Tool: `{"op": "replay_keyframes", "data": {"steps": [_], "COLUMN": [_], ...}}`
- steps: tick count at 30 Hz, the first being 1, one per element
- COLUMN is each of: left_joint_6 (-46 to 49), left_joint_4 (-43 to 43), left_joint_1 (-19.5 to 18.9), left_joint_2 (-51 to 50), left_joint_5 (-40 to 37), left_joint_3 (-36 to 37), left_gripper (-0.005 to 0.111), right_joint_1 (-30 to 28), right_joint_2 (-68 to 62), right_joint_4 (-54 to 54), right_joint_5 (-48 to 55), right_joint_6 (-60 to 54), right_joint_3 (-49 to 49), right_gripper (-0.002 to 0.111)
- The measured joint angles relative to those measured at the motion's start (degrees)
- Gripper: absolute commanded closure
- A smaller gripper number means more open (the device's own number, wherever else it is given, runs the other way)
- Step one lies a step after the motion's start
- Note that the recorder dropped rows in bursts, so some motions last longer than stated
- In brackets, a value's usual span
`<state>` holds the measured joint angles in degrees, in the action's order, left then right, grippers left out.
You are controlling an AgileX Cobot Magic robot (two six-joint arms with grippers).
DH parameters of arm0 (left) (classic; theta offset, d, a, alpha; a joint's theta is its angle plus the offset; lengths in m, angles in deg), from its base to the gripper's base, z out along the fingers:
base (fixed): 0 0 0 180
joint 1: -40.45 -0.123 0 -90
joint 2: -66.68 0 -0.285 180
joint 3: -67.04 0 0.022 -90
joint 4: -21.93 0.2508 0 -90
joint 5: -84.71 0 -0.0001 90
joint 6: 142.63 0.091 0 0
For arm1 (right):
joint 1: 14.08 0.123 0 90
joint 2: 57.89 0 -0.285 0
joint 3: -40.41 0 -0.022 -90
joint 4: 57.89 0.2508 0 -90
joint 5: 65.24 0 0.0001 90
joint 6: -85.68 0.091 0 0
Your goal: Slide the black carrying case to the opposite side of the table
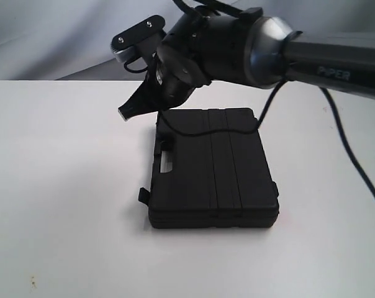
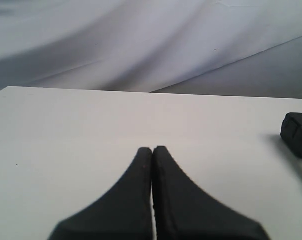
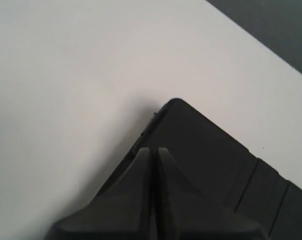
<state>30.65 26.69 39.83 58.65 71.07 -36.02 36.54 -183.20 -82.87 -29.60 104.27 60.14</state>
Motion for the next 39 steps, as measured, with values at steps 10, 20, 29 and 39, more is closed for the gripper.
{"op": "replay_keyframes", "data": {"steps": [10,20,29,39], "left_joint_6": [0.0,0.0,0.0,0.0], "left_joint_4": [0.0,0.0,0.0,0.0], "left_joint_1": [0.0,0.0,0.0,0.0], "left_joint_2": [0.0,0.0,0.0,0.0], "left_joint_5": [0.0,0.0,0.0,0.0], "left_joint_3": [0.0,0.0,0.0,0.0], "left_gripper": [0.107,0.107,0.107,0.107], "right_joint_1": [-0.67,-10.91,-20.72,-23.41], "right_joint_2": [20.68,38.34,51.28,62.53], "right_joint_4": [-6.65,-13.2,-34.22,-54.79], "right_joint_5": [-21.98,-23.16,-20.96,-12.2], "right_joint_6": [4.22,9.45,32.48,54.63], "right_joint_3": [-23.96,-35.47,-40.1,-46.91], "right_gripper": [0.108,0.108,0.108,0.108]}}
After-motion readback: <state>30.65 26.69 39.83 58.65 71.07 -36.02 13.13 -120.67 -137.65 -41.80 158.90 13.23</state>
